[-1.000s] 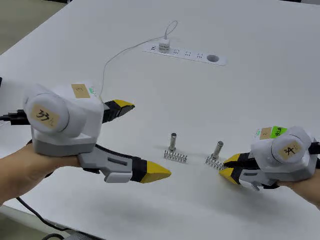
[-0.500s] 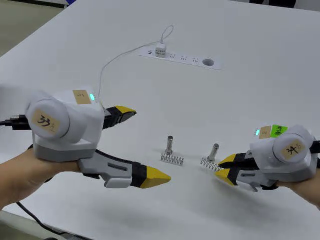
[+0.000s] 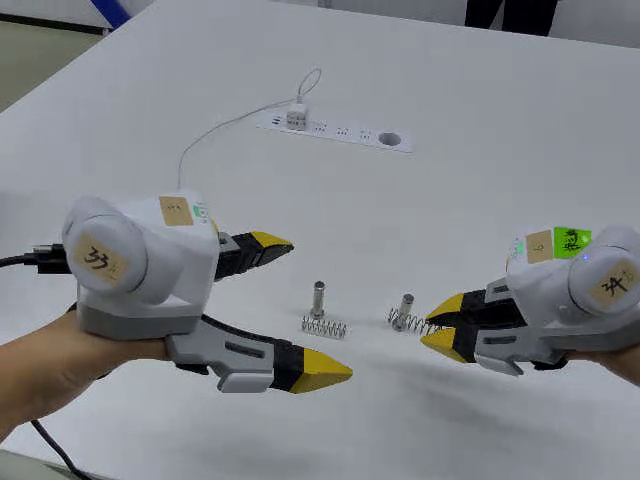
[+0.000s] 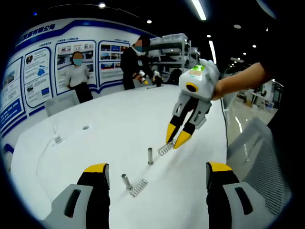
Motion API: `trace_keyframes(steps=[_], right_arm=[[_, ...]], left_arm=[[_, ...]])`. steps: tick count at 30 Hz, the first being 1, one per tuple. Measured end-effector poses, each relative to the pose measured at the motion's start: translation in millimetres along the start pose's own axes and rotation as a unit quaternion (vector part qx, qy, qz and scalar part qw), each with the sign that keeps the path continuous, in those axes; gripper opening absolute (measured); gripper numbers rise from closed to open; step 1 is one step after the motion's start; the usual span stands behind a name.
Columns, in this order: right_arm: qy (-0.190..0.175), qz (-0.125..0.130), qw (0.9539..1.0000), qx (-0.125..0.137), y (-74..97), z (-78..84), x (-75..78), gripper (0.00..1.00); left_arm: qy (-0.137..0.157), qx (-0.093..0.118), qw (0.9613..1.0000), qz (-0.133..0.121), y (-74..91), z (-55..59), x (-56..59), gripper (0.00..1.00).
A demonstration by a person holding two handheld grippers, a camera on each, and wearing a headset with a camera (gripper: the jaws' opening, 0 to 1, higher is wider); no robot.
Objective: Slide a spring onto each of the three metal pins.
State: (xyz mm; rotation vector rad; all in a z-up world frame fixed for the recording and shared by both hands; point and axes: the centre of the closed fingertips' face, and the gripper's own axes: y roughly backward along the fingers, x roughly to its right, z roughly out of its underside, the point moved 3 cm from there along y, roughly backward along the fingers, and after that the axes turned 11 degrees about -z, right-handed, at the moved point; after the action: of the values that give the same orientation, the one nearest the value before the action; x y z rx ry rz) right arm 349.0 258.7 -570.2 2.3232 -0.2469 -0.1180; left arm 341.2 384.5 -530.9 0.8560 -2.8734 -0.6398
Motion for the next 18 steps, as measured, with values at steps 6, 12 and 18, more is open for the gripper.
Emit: trace_keyframes(steps=[6,12,18], right_arm=[[0.030,-0.005,0.9995,-0.005,9.0,-12.8,-7.8,0.10],[0.058,-0.015,0.9982,-0.004,13.4,-25.0,-19.5,0.10],[0.075,-0.032,0.9967,0.001,14.9,-33.5,-30.8,0.10]], left_arm=[[0.005,0.026,0.9994,0.021,-3.6,-10.7,10.6,0.79],[-0.005,0.032,0.9988,0.038,-6.2,-16.4,17.0,0.69],[-0.013,0.031,0.9971,0.068,-9.3,-15.5,31.7,0.59]])
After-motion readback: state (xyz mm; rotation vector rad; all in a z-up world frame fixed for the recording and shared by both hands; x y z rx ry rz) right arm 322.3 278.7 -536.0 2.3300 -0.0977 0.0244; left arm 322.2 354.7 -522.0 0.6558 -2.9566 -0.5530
